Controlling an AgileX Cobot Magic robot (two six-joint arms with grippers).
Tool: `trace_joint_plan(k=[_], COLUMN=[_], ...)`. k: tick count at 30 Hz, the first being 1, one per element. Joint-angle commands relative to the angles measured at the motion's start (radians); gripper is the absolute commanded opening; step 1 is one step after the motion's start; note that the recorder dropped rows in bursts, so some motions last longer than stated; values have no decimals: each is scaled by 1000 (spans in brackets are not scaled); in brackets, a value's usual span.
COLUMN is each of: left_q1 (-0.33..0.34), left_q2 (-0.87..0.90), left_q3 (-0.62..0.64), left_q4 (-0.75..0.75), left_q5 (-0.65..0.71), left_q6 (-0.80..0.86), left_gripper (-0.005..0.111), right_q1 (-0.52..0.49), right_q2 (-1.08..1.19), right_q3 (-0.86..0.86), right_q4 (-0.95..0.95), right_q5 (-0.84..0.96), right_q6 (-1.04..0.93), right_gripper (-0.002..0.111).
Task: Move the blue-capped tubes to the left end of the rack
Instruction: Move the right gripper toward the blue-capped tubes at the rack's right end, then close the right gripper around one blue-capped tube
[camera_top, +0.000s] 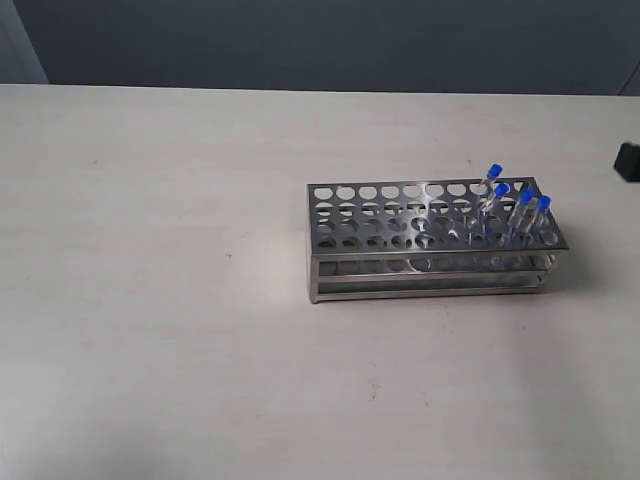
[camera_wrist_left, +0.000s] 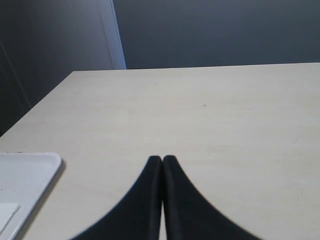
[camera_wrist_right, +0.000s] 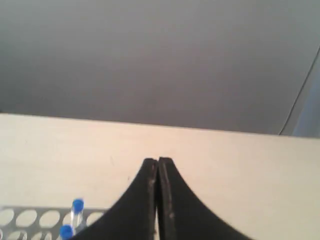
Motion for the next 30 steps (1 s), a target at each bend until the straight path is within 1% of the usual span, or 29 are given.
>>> trace_joint_plan(k=[1,2,3,5,7,9,10,14,17,19,24,30], left_q1=[-4,-4,-4,-4,-4,-4,-4,-4,-4,-4,-4,-4], left_q2=[-5,-5,-5,-5,-5,-5,-5,-5,-5,-5,-5,-5], left_q3=[2,2,2,2,2,2,2,2,2,2,2,2], left_q4=[6,6,6,6,6,6,6,6,6,6,6,6], left_q5=[-8,-8,-8,-8,-8,-8,-8,-8,-8,-8,-10,-9], left_q6=[-5,-5,-5,-5,-5,-5,-5,-5,-5,-5,-5,-5], left_gripper=[0,0,0,0,0,0,0,0,0,0,0,0], right_q1=[-1,-1,-1,-1,-1,-1,-1,-1,-1,-1,-1,-1], right_q2=[85,99,115,140,165,187,201,255,315,364,465,503], right_q3=[87,94,101,103,103,103,103,103,103,103,103,103], right_q4=[-17,-34,-88,-258,-395,-412,-410,-425,-423,-388,-311,-303], right_q5=[-110,-133,-165,-215,-261,-259,-251,-236,-236,-244,-293,-359], right_q6=[29,50,82,162,256,282,280,257,200,146,-6,-54], right_gripper=[-1,0,3,14,29,38,40,41,41,41,41,41])
